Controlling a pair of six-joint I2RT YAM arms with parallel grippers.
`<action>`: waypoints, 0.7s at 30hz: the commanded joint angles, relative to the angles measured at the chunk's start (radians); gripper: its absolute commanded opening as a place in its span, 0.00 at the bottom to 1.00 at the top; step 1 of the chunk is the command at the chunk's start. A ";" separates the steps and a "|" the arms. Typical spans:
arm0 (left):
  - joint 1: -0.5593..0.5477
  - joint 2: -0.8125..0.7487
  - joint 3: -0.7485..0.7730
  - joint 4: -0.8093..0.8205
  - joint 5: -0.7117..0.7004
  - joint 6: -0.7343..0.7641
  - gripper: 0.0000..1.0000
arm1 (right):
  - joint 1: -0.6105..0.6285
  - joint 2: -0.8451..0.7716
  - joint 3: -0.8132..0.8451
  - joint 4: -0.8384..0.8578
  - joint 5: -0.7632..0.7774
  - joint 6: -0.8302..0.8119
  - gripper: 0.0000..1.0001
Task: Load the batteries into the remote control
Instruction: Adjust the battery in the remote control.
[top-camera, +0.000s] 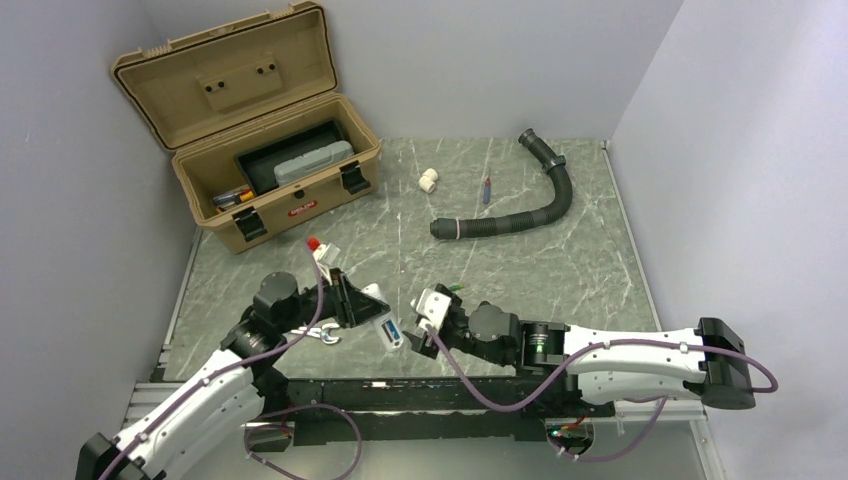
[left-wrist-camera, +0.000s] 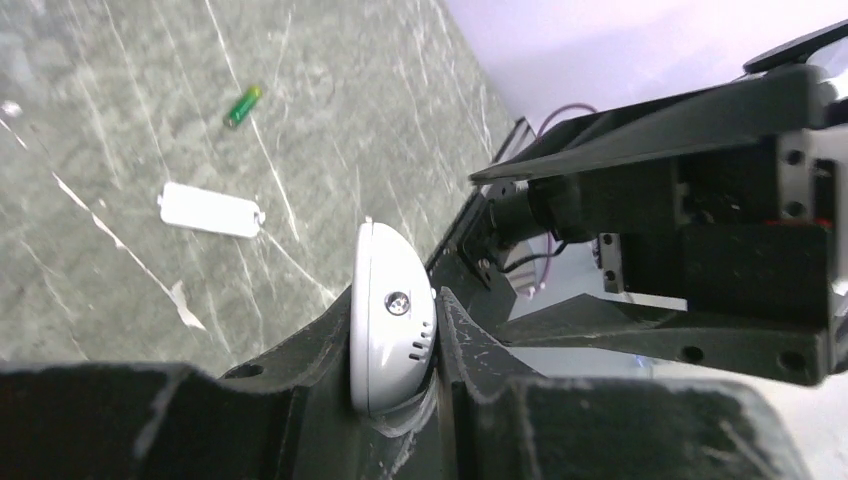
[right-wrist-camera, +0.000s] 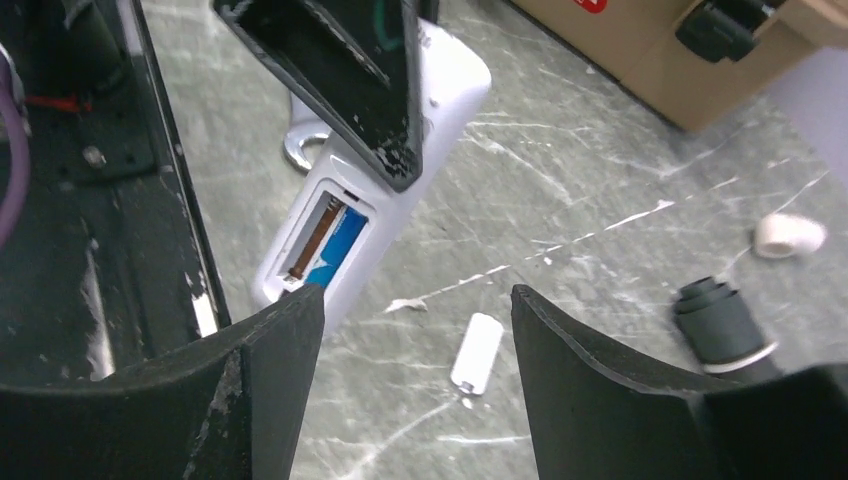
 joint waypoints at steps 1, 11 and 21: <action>-0.002 -0.110 -0.007 0.049 -0.104 0.057 0.00 | -0.027 -0.025 -0.056 0.184 -0.052 0.220 0.71; -0.002 -0.126 0.002 0.026 -0.096 0.066 0.00 | -0.127 0.000 -0.115 0.376 -0.185 0.402 0.70; -0.002 -0.132 0.007 0.036 -0.080 0.062 0.00 | -0.171 0.058 -0.100 0.388 -0.262 0.391 0.70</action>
